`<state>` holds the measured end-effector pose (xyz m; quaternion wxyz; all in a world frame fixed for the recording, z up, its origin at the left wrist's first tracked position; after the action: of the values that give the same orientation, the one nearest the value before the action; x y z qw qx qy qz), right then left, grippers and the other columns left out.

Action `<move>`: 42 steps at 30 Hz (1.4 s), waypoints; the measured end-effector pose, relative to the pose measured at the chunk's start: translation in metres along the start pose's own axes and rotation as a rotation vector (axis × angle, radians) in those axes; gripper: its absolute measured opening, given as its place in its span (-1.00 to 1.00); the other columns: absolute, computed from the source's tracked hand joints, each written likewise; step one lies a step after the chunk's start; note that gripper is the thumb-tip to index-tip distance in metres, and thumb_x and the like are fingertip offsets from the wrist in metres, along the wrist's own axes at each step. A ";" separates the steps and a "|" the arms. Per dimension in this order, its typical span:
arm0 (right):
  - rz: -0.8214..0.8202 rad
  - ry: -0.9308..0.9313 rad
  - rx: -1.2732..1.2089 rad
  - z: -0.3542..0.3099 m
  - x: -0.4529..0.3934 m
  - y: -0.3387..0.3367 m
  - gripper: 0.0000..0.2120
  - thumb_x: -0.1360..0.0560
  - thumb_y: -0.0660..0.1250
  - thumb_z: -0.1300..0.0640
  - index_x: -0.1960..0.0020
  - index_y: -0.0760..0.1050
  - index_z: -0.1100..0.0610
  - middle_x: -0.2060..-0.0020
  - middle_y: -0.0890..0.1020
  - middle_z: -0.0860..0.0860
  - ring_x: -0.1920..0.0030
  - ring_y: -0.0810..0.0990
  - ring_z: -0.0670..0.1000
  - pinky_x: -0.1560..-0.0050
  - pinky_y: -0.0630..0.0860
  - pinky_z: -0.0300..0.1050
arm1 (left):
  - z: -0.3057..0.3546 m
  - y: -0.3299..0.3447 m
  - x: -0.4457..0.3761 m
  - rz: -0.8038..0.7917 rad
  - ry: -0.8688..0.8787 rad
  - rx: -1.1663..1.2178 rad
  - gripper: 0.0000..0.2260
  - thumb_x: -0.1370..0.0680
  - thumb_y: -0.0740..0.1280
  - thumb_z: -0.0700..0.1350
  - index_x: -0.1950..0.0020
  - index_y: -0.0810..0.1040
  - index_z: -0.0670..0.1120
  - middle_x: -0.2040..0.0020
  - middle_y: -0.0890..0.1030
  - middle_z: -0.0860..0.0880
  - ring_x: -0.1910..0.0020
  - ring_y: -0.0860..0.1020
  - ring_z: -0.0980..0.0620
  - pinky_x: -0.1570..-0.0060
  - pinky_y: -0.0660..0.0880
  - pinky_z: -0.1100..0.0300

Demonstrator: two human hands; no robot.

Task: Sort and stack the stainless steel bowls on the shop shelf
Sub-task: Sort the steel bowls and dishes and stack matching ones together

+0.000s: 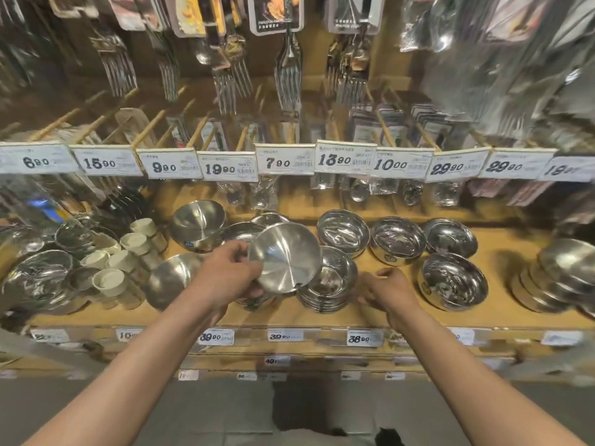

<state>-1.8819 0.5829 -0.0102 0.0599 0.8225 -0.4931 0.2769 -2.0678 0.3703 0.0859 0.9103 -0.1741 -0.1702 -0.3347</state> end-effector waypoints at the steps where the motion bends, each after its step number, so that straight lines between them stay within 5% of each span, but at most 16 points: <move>1: 0.000 -0.012 -0.024 -0.004 0.005 -0.007 -0.75 -0.53 0.45 0.21 -0.09 0.42 0.23 0.16 0.60 0.12 0.18 0.62 0.09 -0.02 0.68 0.20 | 0.000 0.005 -0.004 -0.026 0.003 -0.001 -0.82 -0.56 0.34 -0.35 -0.10 0.58 -0.16 -0.02 0.64 -0.17 0.26 0.69 0.01 0.32 0.61 0.20; 5: -0.081 -0.044 -0.062 -0.020 0.032 -0.039 -0.92 -0.62 0.35 0.17 -0.08 0.55 0.17 -0.01 0.61 0.09 0.07 0.64 0.00 0.25 0.66 -0.18 | 0.006 0.035 -0.015 -0.162 0.012 -0.004 -0.84 -0.52 0.40 -0.31 -0.08 0.63 -0.17 0.03 0.68 -0.21 0.25 0.70 -0.01 0.40 0.58 0.27; 10: -0.258 -0.017 -0.137 -0.038 0.060 -0.078 -0.72 -0.63 0.33 0.01 -0.27 0.58 0.09 -0.14 0.66 0.12 0.09 0.71 -0.04 0.17 0.67 -0.10 | 0.021 0.092 -0.015 -0.262 0.060 -0.183 -0.87 -0.48 0.36 -0.27 0.23 0.61 -0.10 0.38 0.62 -0.01 0.37 0.58 0.00 0.24 0.58 0.04; 13: -0.270 -0.032 -0.132 -0.041 0.066 -0.103 -0.72 -0.63 0.32 0.01 -0.29 0.59 0.08 -0.18 0.67 0.08 0.07 0.70 -0.05 0.10 0.67 -0.10 | 0.033 0.134 -0.008 -0.320 0.078 -0.202 -0.79 -0.49 0.37 -0.27 0.35 0.54 -0.11 0.32 0.62 -0.06 0.35 0.64 0.00 0.24 0.62 0.09; 18: -0.165 -0.098 -0.228 -0.036 0.055 -0.171 -0.75 -0.65 0.31 0.08 -0.26 0.61 0.13 -0.18 0.67 0.22 0.00 0.62 0.11 0.06 0.69 -0.08 | 0.051 0.219 0.006 -0.357 0.093 -0.179 -0.86 -0.49 0.37 -0.28 0.24 0.67 -0.14 0.26 0.70 -0.16 0.14 0.72 -0.23 0.04 0.66 -0.23; 23: -0.094 -0.174 -0.188 -0.036 0.026 -0.278 -0.78 -0.62 0.33 0.03 -0.18 0.66 0.06 -0.15 0.67 0.26 -0.13 0.68 0.23 -0.03 0.67 -0.03 | 0.073 0.328 0.015 -0.372 0.131 -0.144 -0.90 -0.52 0.34 -0.29 0.05 0.66 -0.21 0.25 0.68 -0.05 0.32 0.70 0.09 0.12 0.70 -0.02; 27: 0.011 -0.248 -0.122 -0.048 -0.011 -0.373 -0.80 -0.61 0.35 -0.01 -0.13 0.70 -0.01 -0.10 0.72 0.12 -0.08 0.73 0.08 0.07 0.68 -0.10 | 0.097 0.425 0.017 -0.416 0.184 -0.099 -0.90 -0.57 0.33 -0.26 -0.01 0.64 -0.20 0.12 0.67 -0.10 0.20 0.67 0.05 0.26 0.67 0.18; 32: 0.132 -0.282 0.108 -0.055 -0.065 -0.445 -0.66 -0.55 0.32 -0.13 -0.23 0.66 -0.02 -0.18 0.69 -0.05 -0.26 0.62 0.10 -0.36 0.50 0.20 | 0.110 0.507 0.010 -0.368 0.189 -0.098 -0.89 -0.57 0.35 -0.23 -0.02 0.67 -0.18 0.15 0.68 -0.05 0.18 0.67 0.06 0.24 0.64 0.25; 35: 0.125 -0.277 0.107 -0.051 -0.087 -0.454 -0.71 -0.55 0.30 -0.07 -0.12 0.70 0.04 -0.07 0.72 0.01 -0.14 0.67 0.10 -0.26 0.58 0.19 | 0.109 0.529 0.001 -0.305 0.169 -0.131 -0.89 -0.56 0.38 -0.24 -0.04 0.67 -0.16 0.14 0.69 -0.05 0.20 0.68 0.06 0.27 0.65 0.25; 38: 0.130 -0.286 0.127 -0.043 -0.102 -0.457 -0.76 -0.57 0.28 -0.02 0.06 0.68 0.05 0.14 0.73 0.09 0.22 0.71 -0.03 0.05 0.69 0.08 | 0.106 0.540 -0.009 -0.257 0.164 -0.180 -0.89 -0.54 0.40 -0.26 -0.04 0.66 -0.15 0.08 0.71 -0.09 0.15 0.71 -0.01 0.19 0.69 0.13; 42: 0.118 -0.268 0.126 -0.032 -0.116 -0.459 -0.82 -0.61 0.29 -0.01 0.05 0.64 -0.01 0.27 0.70 -0.12 0.28 0.74 -0.01 -0.08 0.66 0.19 | 0.104 0.548 -0.017 -0.229 0.163 -0.210 -0.90 -0.54 0.41 -0.25 -0.03 0.66 -0.14 0.04 0.70 -0.08 0.08 0.70 -0.04 0.09 0.69 0.01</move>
<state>-1.5484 0.9176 0.0375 -0.0745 0.8239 -0.5258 0.1981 -1.7338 0.8167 0.0585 0.8539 -0.2201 -0.0783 -0.4650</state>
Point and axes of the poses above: each hand's wrist, its own x-axis away from the middle knuckle, its own y-axis out of the palm, z = x × y, the point moved 4 cm from there along -x, towards the middle knuckle
